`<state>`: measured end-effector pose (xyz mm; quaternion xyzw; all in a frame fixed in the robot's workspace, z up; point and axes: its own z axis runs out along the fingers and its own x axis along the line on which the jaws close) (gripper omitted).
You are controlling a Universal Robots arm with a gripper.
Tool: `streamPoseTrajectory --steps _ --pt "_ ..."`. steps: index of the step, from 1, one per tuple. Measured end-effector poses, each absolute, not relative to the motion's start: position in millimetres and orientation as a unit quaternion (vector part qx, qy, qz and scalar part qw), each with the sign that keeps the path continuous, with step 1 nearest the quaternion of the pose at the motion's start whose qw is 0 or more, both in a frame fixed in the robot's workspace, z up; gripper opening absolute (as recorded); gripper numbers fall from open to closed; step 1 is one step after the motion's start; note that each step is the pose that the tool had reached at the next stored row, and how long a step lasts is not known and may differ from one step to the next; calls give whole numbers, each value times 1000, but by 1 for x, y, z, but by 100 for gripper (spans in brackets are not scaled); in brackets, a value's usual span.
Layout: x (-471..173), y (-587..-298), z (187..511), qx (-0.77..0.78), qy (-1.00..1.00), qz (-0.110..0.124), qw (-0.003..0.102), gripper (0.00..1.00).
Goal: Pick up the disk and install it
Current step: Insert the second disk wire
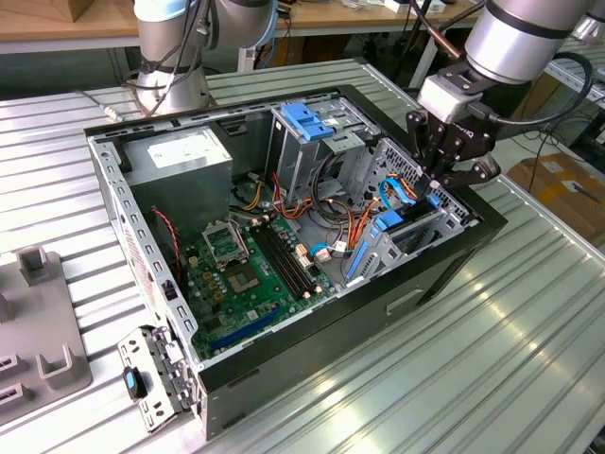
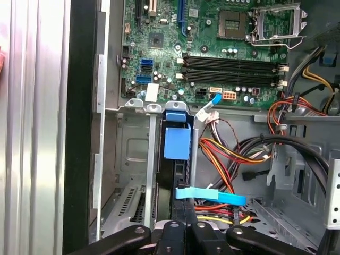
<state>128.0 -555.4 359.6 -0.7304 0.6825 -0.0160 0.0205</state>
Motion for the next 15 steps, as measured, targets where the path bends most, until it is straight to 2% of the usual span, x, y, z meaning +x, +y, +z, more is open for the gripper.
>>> streamPoseTrajectory --steps 15 --pt "123 -555 368 -729 684 -17 21 11"
